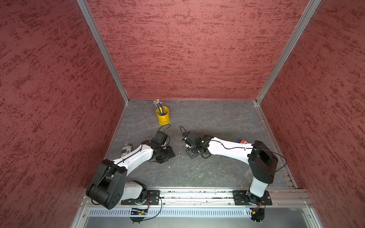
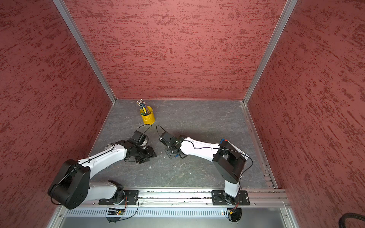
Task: Assemble the letter y with lego
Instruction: Place the lego brick at the center of the board, then pick up the lego brick from the center of the board.
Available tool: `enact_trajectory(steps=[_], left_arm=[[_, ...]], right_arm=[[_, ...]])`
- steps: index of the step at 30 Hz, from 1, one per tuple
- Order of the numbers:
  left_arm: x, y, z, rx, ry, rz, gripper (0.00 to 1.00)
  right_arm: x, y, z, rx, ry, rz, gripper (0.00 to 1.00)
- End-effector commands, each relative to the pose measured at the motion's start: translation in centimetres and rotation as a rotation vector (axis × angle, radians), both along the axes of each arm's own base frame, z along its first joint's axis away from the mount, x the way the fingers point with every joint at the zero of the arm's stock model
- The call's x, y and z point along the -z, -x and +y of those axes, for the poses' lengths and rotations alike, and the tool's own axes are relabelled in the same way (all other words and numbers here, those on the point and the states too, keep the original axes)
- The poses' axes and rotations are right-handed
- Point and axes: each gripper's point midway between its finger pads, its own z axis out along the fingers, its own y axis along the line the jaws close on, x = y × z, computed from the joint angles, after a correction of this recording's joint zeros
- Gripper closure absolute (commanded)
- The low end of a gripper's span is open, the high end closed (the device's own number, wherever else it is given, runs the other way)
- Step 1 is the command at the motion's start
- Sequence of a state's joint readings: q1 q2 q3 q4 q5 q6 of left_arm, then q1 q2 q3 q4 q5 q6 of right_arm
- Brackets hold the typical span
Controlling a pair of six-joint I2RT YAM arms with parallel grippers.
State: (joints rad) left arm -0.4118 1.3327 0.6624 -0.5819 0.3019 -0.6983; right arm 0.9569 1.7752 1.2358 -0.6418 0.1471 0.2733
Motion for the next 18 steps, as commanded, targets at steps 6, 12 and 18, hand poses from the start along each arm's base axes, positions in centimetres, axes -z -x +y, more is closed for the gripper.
enact_trajectory(steps=[6, 12, 18], left_arm=[[-0.6, -1.2, -1.2, 0.047, 0.013, -0.027, 0.4], [-0.5, -1.3, -1.4, 0.053, 0.008, -0.024, 0.4], [-0.4, -1.3, -1.3, 0.051, 0.003, -0.021, 0.4]], right_arm=[[0.9, -1.0, -4.1, 0.128, 0.002, -0.025, 0.74], [1.4, -1.4, -4.7, 0.155, -0.027, -0.026, 0.73], [1.7, -1.3, -4.8, 0.156, -0.03, -0.02, 0.62]])
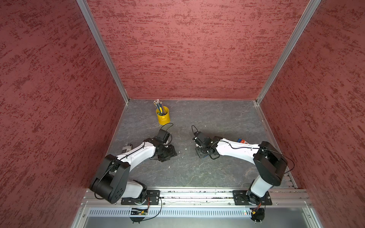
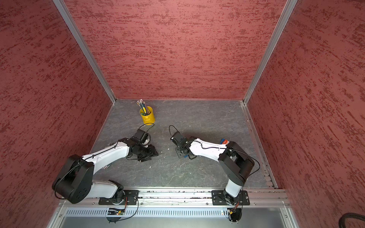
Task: Assemble the letter y with lego
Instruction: Pick up the lego brick from the center of the board.
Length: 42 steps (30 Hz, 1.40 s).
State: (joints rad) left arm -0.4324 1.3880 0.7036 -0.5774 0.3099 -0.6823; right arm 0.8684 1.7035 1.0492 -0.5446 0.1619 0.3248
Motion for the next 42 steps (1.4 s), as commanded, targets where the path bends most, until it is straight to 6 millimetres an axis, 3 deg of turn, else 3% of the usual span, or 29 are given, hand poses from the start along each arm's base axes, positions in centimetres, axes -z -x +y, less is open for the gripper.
enact_trajectory(steps=[1, 6, 17, 22, 29, 42], left_arm=[[-0.4, -0.7, -0.3, 0.013, 0.003, -0.025, 0.4], [-0.4, -0.9, -0.4, 0.014, 0.003, -0.028, 0.4], [-1.4, -1.5, -1.1, 0.039, 0.007, -0.058, 0.4], [-2.1, -1.8, -1.8, 0.062, 0.006, -0.078, 0.4], [-2.1, -1.7, -2.3, 0.073, 0.002, -0.076, 0.4], [-1.8, -1.1, -1.8, 0.062, -0.012, -0.066, 0.4]], right_arm=[[-0.8, -0.5, 0.2, 0.016, -0.03, -0.033, 0.6], [-1.2, -0.6, 0.2, 0.014, -0.025, -0.038, 0.52], [-6.4, -2.4, -0.4, 0.052, -0.036, -0.114, 0.46], [-7.3, -4.2, -1.5, 0.129, -0.044, -0.117, 0.4], [-4.8, -6.7, -3.8, 0.226, -0.01, -0.069, 0.36], [-0.5, -7.2, -3.3, 0.205, -0.042, 0.023, 0.46]])
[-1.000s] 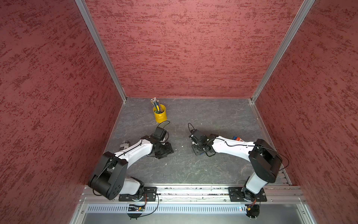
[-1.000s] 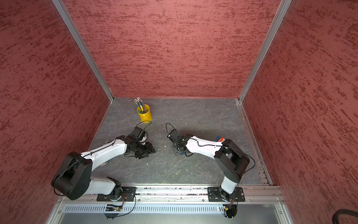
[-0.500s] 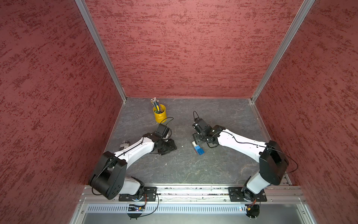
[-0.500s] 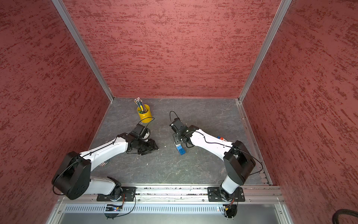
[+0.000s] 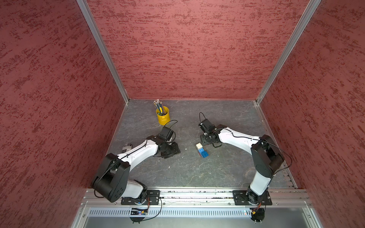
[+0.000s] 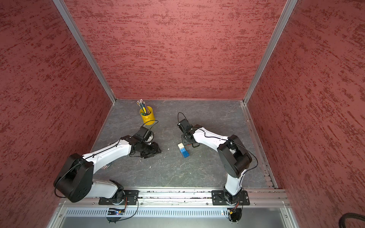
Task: Assemble the letter y with lego
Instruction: Pick up the lego brick from the center of the board.
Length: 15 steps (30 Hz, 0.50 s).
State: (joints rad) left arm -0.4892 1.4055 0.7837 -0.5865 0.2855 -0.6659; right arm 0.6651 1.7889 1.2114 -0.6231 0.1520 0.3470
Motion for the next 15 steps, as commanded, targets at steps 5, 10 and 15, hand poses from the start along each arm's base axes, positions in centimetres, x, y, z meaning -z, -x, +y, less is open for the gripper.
enact_trajectory(steps=[5, 10, 15], left_arm=[[0.2, 0.3, 0.3, -0.003, -0.016, 0.001, 0.4], [0.3, 0.4, 0.4, -0.006, -0.021, -0.001, 0.4], [0.3, 0.4, 0.5, -0.008, -0.021, -0.003, 0.4]], right_arm=[[1.7, 0.0, 0.8, -0.024, -0.043, 0.024, 0.52], [1.8, -0.1, 0.7, -0.025, -0.035, 0.02, 0.63], [0.6, -0.6, 0.5, -0.035, -0.014, -0.011, 0.7]])
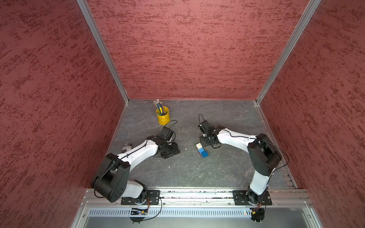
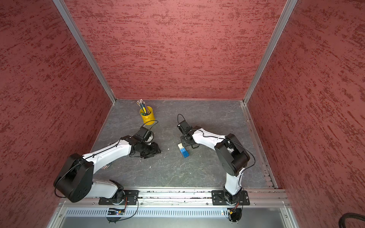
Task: Assemble the letter y with lego
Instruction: Pick up the lego brick from the center of the board, then place the lego brick at the center of the board.
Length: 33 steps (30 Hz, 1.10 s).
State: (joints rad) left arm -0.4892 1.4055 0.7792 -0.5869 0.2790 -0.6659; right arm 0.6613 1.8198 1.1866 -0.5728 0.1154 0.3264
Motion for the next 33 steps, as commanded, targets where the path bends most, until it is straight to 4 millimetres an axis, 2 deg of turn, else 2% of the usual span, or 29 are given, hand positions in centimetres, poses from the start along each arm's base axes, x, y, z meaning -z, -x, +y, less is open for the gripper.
enact_trajectory(steps=[1, 8, 12, 15, 19, 22, 26, 33], left_arm=[[0.1, 0.3, 0.4, -0.006, -0.016, -0.005, 0.4], [-0.1, 0.2, 1.1, -0.028, -0.01, -0.017, 0.4], [-0.2, 0.3, 1.7, -0.049, -0.004, -0.02, 0.4], [-0.3, 0.5, 2.3, -0.063, -0.004, -0.022, 0.4], [-0.4, 0.8, 2.9, -0.087, 0.011, -0.02, 0.4], [-0.4, 0.9, 3.4, -0.107, 0.027, -0.019, 0.4], [-0.5, 1.0, 4.2, -0.133, 0.034, -0.019, 0.4], [-0.5, 0.9, 4.8, -0.156, 0.044, -0.018, 0.4]], right_arm=[[-1.4, -0.9, 0.0, -0.011, 0.003, -0.042, 0.71], [-5.0, -2.3, 1.0, -0.047, -0.012, -0.1, 0.71], [-6.9, -2.7, 2.4, -0.091, -0.032, -0.126, 0.71], [-7.9, -2.5, 4.2, -0.149, -0.046, -0.135, 0.71], [-9.0, -1.1, 7.8, -0.27, -0.092, -0.139, 0.71], [-8.9, 0.4, 10.4, -0.368, -0.115, -0.132, 0.71], [-7.7, 2.5, 13.3, -0.474, -0.128, -0.107, 0.71], [-4.9, 4.8, 15.6, -0.586, -0.097, -0.075, 0.71]])
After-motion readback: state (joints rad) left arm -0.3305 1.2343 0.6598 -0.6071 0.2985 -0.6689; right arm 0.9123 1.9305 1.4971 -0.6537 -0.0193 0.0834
